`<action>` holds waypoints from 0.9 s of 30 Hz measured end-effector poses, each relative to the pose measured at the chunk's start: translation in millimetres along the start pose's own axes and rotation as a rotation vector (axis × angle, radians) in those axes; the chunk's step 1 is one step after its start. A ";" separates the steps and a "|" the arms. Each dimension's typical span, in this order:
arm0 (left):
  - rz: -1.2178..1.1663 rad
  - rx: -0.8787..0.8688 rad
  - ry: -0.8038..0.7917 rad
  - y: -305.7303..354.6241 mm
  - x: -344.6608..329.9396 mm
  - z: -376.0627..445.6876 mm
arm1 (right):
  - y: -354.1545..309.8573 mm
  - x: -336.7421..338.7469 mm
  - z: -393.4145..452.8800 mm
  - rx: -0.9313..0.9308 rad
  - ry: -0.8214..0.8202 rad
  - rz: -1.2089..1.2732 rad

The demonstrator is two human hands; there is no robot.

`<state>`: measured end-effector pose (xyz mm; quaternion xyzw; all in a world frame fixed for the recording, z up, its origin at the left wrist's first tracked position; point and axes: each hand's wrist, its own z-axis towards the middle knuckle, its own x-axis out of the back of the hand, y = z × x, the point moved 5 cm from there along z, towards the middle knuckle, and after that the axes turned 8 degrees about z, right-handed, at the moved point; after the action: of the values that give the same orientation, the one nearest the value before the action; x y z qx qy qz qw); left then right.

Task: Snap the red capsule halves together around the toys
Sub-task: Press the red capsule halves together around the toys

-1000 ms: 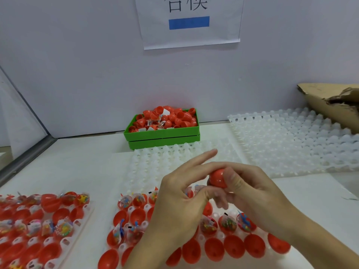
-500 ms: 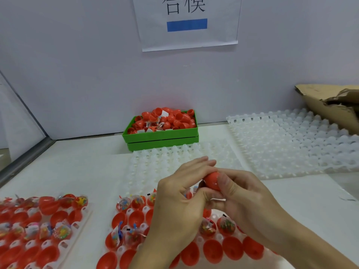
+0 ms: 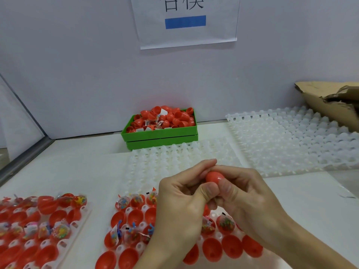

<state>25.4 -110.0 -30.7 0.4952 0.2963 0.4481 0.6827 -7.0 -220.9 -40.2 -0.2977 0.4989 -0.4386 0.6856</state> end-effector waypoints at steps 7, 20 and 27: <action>-0.056 0.034 -0.089 -2.5 0.2 2.8 | -2.8 2.8 1.9 -0.002 -0.001 -0.017; 0.057 -0.063 -0.074 7.5 4.7 4.9 | -10.6 12.1 0.4 -0.005 -0.007 -0.176; 0.106 -0.065 0.000 8.6 8.6 5.4 | -17.1 13.0 2.2 0.100 0.073 -0.291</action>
<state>30.9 -103.5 -20.4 0.4878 0.2549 0.4930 0.6739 -8.6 -240.2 -30.5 -0.3163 0.4525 -0.5683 0.6101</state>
